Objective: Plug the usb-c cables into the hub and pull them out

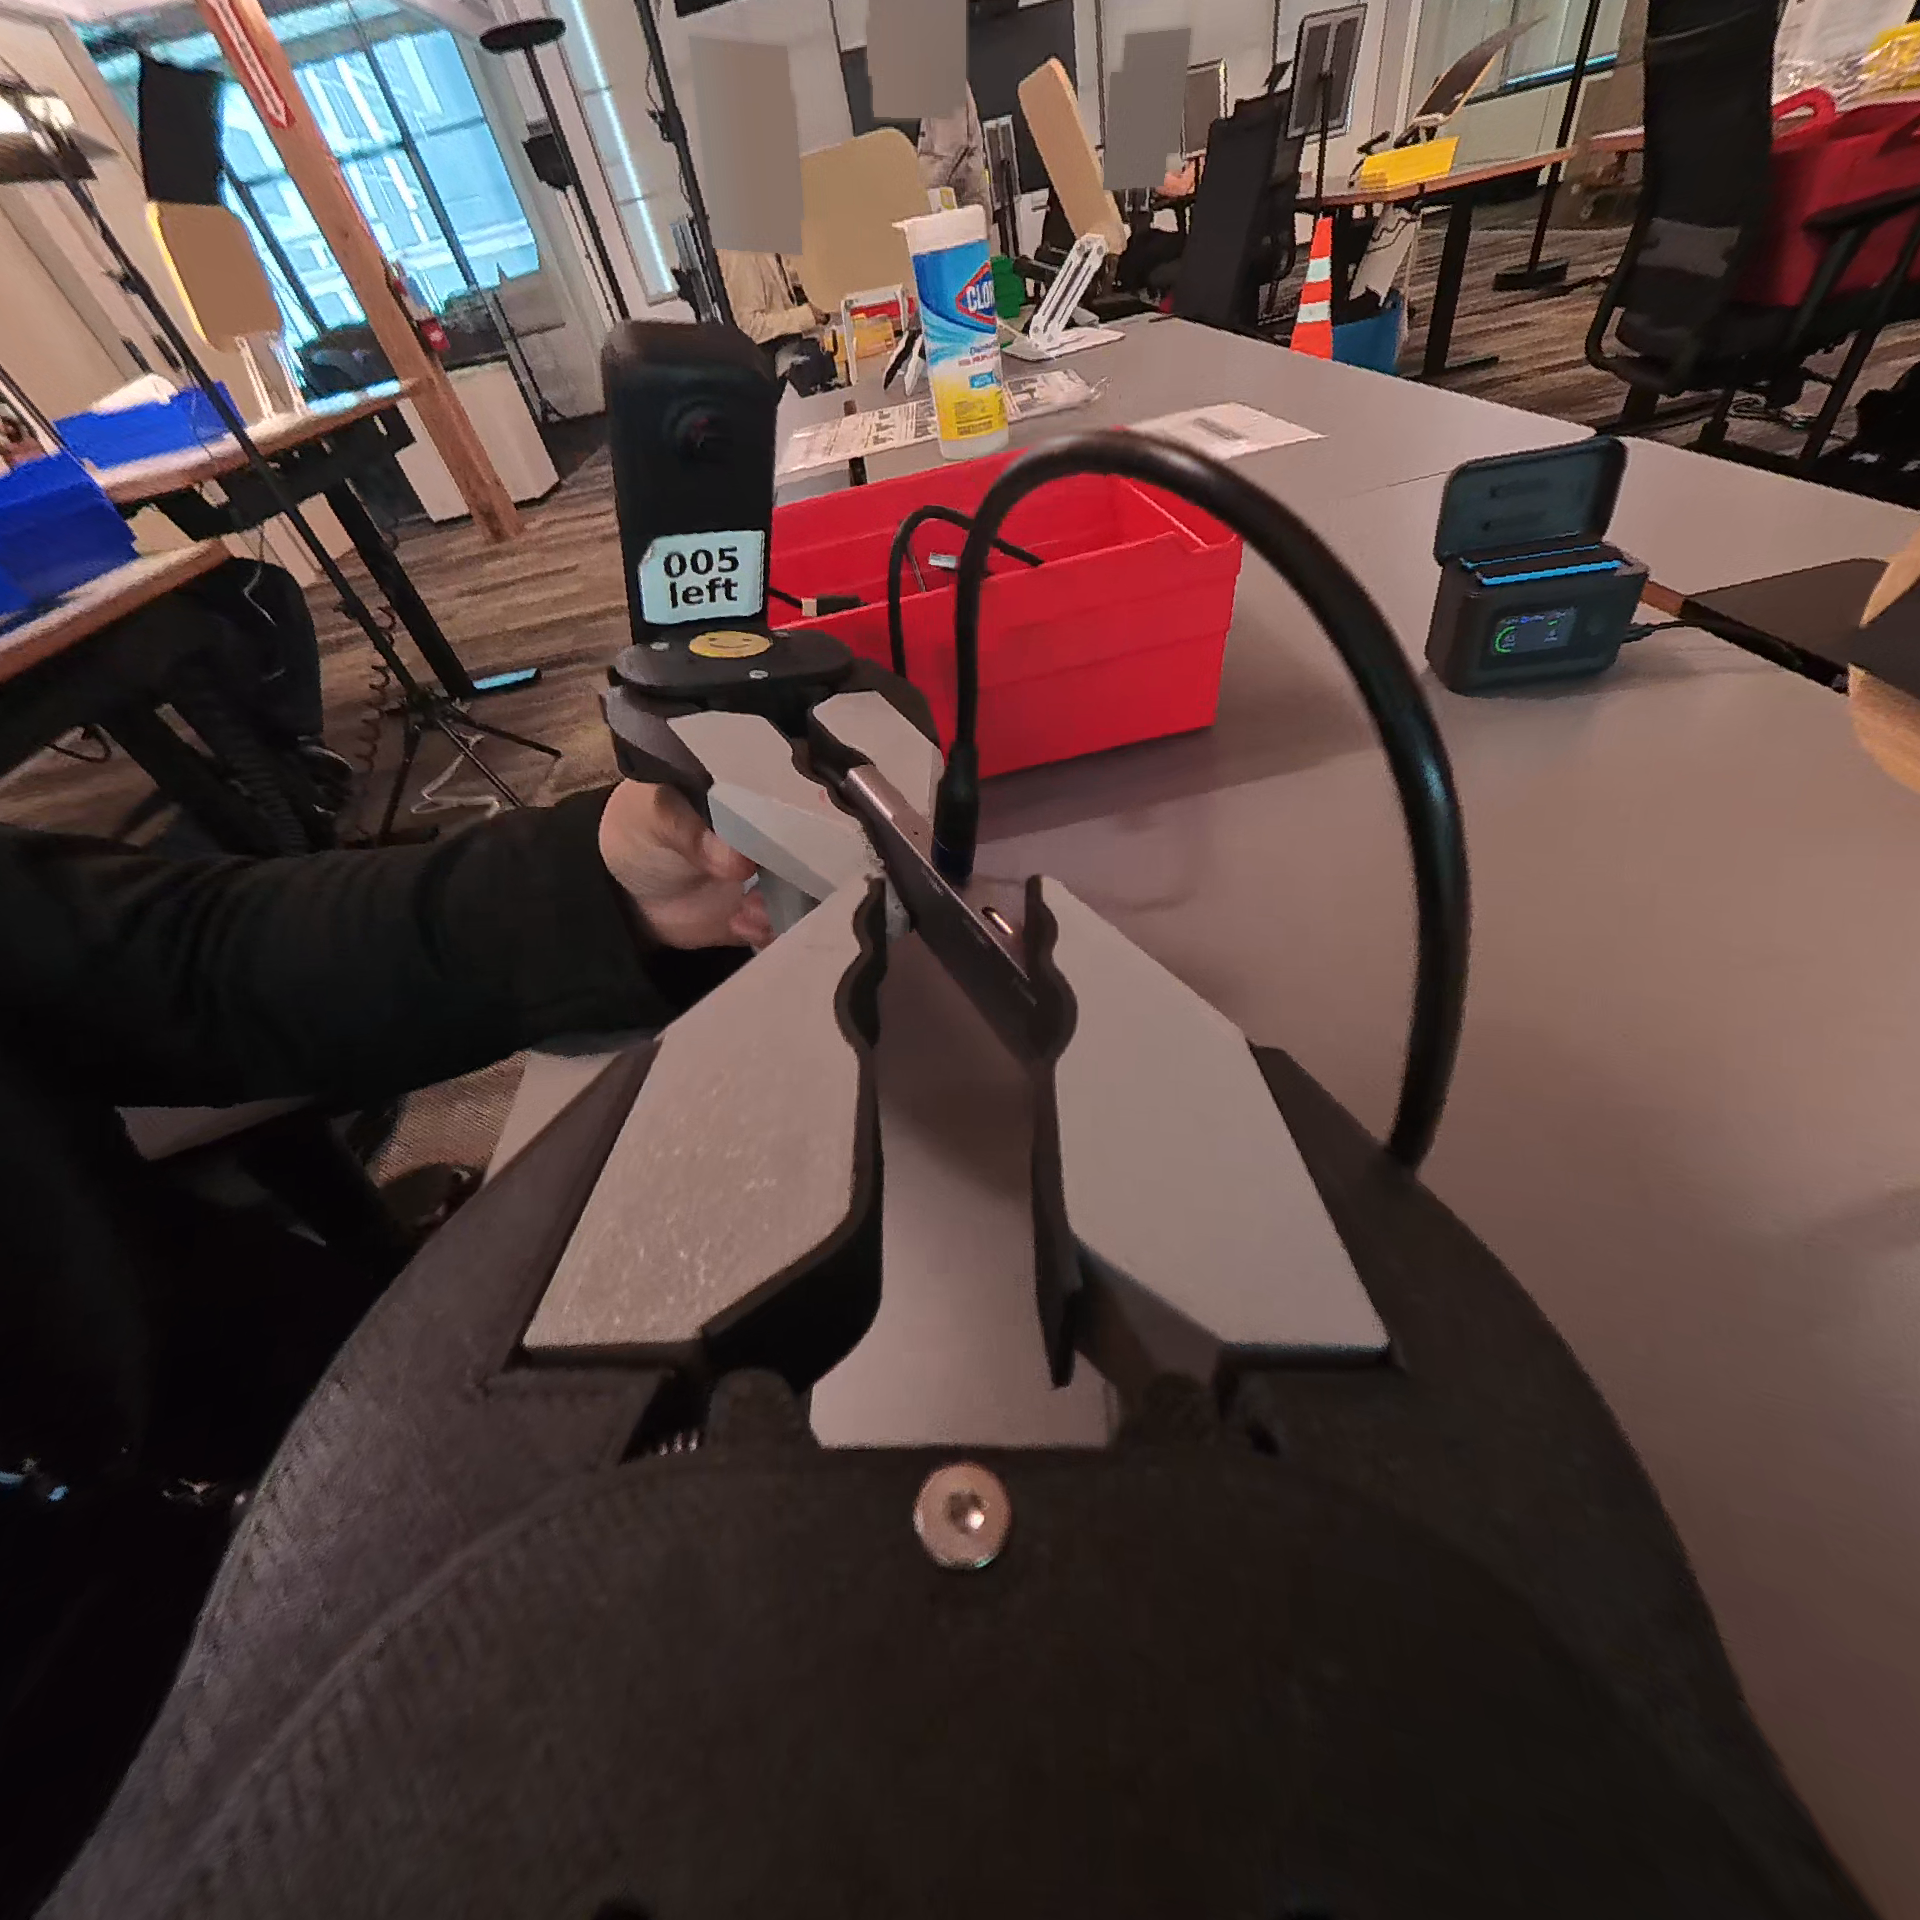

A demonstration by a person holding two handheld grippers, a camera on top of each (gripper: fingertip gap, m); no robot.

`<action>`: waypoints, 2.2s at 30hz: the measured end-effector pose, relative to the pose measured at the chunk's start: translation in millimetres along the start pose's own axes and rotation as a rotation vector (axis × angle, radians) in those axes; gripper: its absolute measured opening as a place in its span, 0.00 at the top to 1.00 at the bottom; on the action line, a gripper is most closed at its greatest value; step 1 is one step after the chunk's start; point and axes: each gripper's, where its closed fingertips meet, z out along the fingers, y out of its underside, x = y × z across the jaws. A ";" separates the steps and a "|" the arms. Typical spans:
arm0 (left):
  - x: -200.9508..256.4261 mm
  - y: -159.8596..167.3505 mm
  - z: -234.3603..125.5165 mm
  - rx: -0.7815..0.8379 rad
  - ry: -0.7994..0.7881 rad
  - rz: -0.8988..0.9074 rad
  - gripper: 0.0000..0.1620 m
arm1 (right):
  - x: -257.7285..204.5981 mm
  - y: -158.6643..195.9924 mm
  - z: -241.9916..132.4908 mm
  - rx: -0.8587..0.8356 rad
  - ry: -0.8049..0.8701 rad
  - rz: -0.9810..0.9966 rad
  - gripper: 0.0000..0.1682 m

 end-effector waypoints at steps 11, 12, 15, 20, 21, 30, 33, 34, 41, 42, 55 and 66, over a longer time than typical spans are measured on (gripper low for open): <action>2.9 25.1 8.5 -0.159 -0.037 0.148 0.96 | 0.2 35.7 8.6 -0.236 0.095 -0.213 0.91; 3.4 25.8 8.8 -0.164 -0.032 0.147 0.96 | 0.0 36.7 8.3 -0.237 0.089 -0.202 0.91; 3.2 28.8 8.7 -0.184 -0.033 0.163 0.96 | -0.4 40.1 8.9 -0.247 0.073 -0.159 0.91; 7.0 25.3 8.3 -0.156 0.002 0.115 0.96 | -4.4 37.4 6.4 -0.261 0.052 -0.124 0.93; 5.8 20.9 7.5 -0.129 -0.003 0.103 0.94 | -4.8 33.1 6.0 -0.242 0.061 -0.130 0.93; -9.2 -51.9 -31.0 0.291 -0.211 0.204 0.81 | 10.4 2.8 -9.2 -0.084 0.212 -0.082 0.95; -8.7 -75.6 -57.0 0.488 -0.263 0.228 0.96 | 21.2 -16.2 -27.8 0.006 0.297 -0.063 0.97; -10.2 -77.1 -59.2 0.496 -0.275 0.229 0.99 | 20.5 -24.5 -33.5 0.036 0.311 -0.061 0.97; -26.0 -48.9 -35.1 0.298 -0.331 0.200 0.98 | 23.2 -127.2 -123.6 0.140 0.526 -0.176 0.97; -24.5 -47.7 -33.4 0.290 -0.329 0.211 0.98 | 29.5 -143.4 -144.0 0.124 0.583 -0.215 0.97; -29.0 -27.2 -18.6 0.168 -0.330 0.195 0.98 | 134.9 -50.9 -226.6 -0.676 0.569 -0.137 0.97; -28.8 -5.1 -3.4 0.040 -0.320 0.218 0.96 | 170.4 112.6 -277.5 -1.199 0.639 0.481 0.95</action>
